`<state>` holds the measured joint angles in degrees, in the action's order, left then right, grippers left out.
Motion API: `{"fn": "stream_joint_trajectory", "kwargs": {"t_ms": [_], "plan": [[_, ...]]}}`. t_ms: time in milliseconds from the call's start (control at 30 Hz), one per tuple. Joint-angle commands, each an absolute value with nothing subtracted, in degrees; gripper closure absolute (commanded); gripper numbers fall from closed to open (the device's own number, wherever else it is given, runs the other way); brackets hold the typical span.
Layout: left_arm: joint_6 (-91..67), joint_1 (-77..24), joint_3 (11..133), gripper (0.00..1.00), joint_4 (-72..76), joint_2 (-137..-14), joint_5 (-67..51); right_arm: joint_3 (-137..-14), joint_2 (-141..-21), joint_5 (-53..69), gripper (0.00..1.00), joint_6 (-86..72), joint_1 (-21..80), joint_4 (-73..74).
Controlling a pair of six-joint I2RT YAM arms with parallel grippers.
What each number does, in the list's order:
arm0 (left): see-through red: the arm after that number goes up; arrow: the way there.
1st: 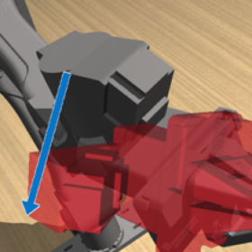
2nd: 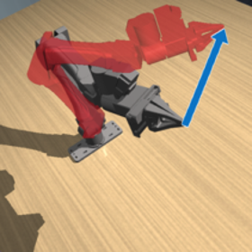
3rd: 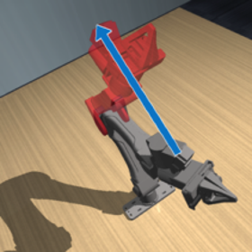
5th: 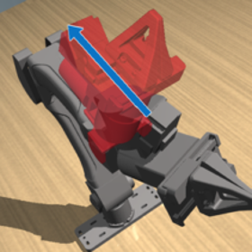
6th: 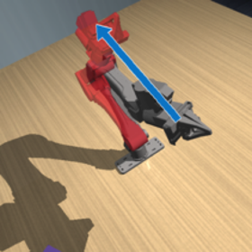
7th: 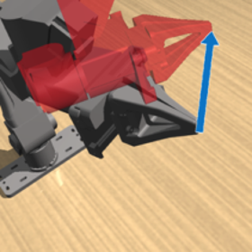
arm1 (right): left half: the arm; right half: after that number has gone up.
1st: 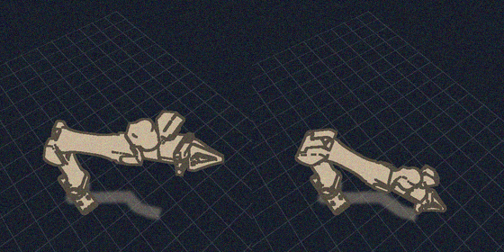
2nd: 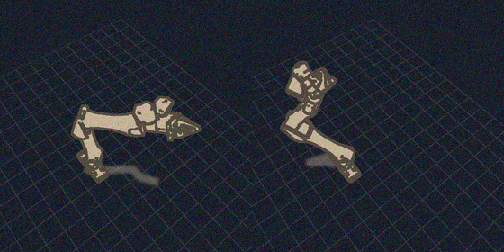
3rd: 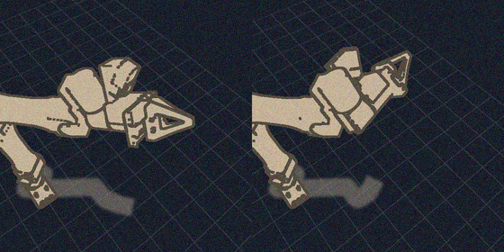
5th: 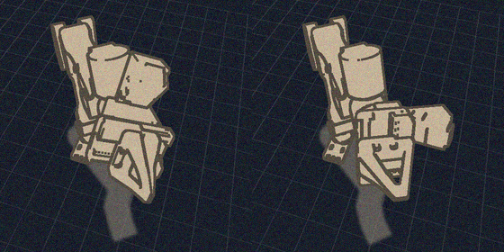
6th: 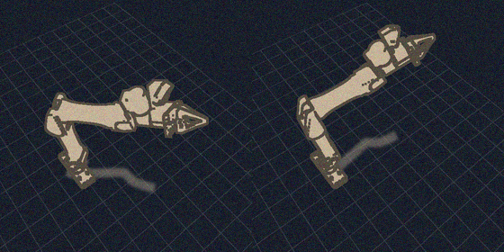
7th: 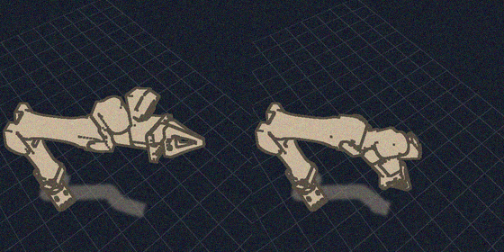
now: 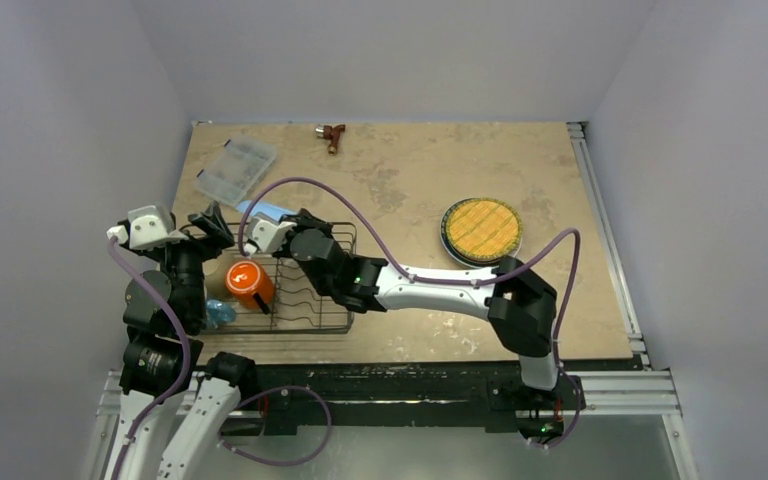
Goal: Load the mixed dishes into the dish rack
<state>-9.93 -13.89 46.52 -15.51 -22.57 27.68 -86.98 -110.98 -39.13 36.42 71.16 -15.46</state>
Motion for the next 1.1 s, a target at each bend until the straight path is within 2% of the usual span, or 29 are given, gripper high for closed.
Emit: {"fn": "stream_joint_trajectory", "kwargs": {"t_ms": [0, 233, 1067], "plan": [[-10.72, -13.40, 46.93, 0.24, -13.89, -23.15, 27.18, -86.38, -103.39, -39.10, 1.00, 38.57, 72.17, -19.40], [-10.85, -13.27, 46.94, 0.24, -13.91, -23.03, 26.86, -82.21, -99.59, -29.30, 1.00, 36.13, 72.16, -14.29], [-10.99, -13.10, 47.04, 0.24, -13.93, -23.63, 26.43, -81.29, -106.47, -23.38, 1.00, 37.05, 70.61, -10.96]]}}
